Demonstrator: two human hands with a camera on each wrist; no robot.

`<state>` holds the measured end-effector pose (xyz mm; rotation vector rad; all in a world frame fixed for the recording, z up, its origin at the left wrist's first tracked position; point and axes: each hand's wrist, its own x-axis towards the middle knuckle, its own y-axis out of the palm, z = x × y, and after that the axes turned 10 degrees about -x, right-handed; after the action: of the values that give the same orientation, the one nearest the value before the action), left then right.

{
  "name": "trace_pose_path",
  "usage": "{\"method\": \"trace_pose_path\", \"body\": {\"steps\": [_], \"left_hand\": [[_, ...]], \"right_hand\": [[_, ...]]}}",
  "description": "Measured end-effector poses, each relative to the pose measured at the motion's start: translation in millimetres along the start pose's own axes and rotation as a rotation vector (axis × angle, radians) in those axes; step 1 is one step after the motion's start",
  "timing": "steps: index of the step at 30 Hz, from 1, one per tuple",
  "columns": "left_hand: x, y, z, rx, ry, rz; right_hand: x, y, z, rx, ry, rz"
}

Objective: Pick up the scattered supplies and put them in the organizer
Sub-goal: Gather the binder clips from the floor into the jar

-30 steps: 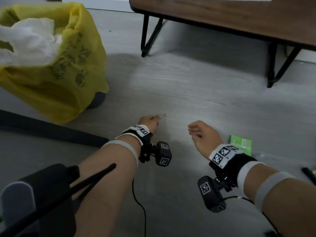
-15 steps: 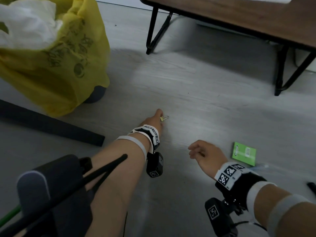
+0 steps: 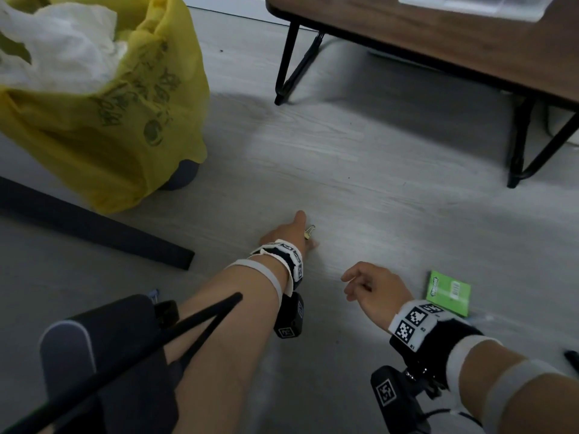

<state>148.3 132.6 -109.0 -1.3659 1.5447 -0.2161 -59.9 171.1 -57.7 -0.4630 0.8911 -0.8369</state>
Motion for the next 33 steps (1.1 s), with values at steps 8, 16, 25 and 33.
{"method": "trace_pose_path", "body": {"steps": [8,16,25,33], "left_hand": [[-6,4,-4,-0.007,-0.007,-0.034],[-53,-11,56,-0.225,-0.089,-0.137],[-130,-31,177,-0.484,-0.431,-0.537],[-156,-21,243,-0.507,-0.587,-0.582]], "right_hand": [[3,-4,-2,-0.009,0.033,-0.015],[17,16,19,0.023,0.012,-0.062],[31,80,89,-0.106,-0.143,-0.035],[29,112,122,-0.22,-0.278,0.094]]}}
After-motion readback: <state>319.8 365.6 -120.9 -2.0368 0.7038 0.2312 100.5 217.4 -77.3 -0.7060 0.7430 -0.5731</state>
